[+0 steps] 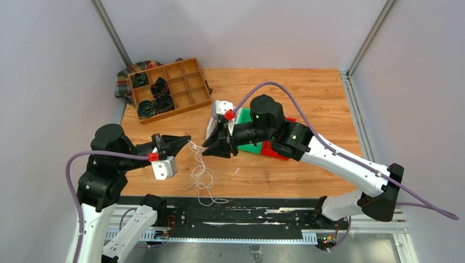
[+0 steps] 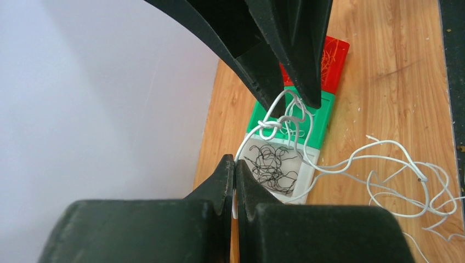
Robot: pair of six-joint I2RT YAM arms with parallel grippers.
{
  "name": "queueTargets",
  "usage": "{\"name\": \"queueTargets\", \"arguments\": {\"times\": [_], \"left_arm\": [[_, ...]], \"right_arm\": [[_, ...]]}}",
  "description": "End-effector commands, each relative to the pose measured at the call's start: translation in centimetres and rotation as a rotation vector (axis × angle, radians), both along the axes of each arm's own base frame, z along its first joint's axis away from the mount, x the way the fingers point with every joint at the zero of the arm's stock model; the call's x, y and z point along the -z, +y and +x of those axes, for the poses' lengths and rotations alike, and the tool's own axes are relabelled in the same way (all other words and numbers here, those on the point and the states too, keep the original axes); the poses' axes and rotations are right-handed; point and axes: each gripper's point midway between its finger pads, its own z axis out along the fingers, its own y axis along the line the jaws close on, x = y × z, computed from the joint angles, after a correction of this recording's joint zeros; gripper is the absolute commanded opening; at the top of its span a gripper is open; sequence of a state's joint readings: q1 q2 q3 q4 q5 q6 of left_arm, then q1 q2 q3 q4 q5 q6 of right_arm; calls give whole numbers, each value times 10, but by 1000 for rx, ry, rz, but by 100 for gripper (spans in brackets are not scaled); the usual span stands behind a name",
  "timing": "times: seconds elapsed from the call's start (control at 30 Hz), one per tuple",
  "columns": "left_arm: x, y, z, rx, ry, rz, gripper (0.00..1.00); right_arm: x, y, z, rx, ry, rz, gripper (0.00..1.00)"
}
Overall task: Untangle the cables
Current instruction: Untie the cable.
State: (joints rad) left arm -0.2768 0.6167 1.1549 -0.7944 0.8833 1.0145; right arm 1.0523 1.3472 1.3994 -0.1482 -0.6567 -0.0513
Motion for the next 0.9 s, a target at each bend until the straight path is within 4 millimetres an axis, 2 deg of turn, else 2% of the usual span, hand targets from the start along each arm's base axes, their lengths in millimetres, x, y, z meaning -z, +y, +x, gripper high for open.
{"name": "queueTargets", "arguments": {"times": [0.0, 0.33, 0.87], "left_arm": [[-7, -3, -6, 31, -40, -14, 0], [-7, -2, -8, 27, -44, -17, 1], [-6, -7, -17, 80, -16, -37, 0]], "right_arm": [[-16, -3, 0, -6, 40, 47, 26], [-21, -8, -1, -27, 68, 53, 1], [-18, 6, -4, -84, 112, -15, 1]]}}
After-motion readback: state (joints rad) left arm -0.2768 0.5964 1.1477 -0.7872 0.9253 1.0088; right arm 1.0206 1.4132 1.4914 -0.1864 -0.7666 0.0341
